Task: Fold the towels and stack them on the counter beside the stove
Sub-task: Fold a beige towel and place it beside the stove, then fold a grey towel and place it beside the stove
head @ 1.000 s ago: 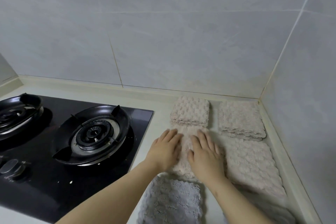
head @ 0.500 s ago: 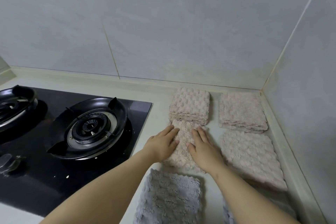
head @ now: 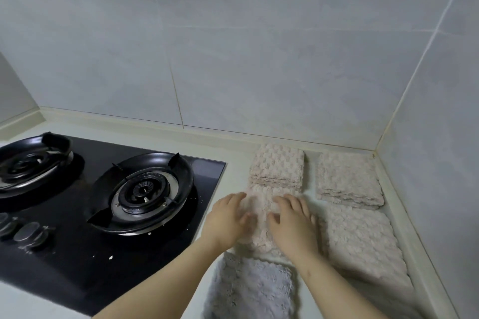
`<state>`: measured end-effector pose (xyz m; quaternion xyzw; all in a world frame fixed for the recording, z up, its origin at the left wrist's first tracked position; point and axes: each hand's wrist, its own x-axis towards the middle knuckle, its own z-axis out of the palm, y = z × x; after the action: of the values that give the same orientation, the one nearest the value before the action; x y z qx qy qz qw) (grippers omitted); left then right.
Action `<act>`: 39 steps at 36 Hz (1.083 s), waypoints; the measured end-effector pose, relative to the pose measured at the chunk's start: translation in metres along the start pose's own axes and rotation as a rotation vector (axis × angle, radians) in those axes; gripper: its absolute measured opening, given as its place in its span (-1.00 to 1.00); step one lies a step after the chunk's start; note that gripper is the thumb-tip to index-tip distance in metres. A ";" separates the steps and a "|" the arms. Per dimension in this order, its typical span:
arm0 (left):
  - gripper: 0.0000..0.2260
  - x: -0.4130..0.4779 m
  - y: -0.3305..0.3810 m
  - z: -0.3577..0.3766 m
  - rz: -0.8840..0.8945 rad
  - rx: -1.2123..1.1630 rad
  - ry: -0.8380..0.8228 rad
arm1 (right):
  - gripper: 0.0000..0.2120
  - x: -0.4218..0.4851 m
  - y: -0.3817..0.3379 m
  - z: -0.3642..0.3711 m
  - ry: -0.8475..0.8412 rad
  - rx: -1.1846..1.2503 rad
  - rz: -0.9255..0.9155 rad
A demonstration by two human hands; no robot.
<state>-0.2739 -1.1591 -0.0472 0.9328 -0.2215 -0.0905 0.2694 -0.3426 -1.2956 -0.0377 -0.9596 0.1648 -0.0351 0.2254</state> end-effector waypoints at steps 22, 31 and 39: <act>-0.88 -0.192 -0.201 -0.185 -0.561 -0.457 0.551 | -0.87 -0.061 -0.298 0.094 -0.308 0.321 -0.530; -0.88 -0.289 -0.346 -0.279 -0.716 -0.477 0.678 | -0.91 -0.101 -0.483 0.183 -0.538 0.387 -0.646; -0.84 -0.356 -0.461 -0.360 -0.776 -0.445 0.776 | -0.89 -0.131 -0.622 0.251 -0.619 0.444 -0.698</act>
<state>-0.3175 -0.4788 0.0225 0.8318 0.2748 0.1212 0.4669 -0.2440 -0.6209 0.0146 -0.8520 -0.2510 0.1432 0.4366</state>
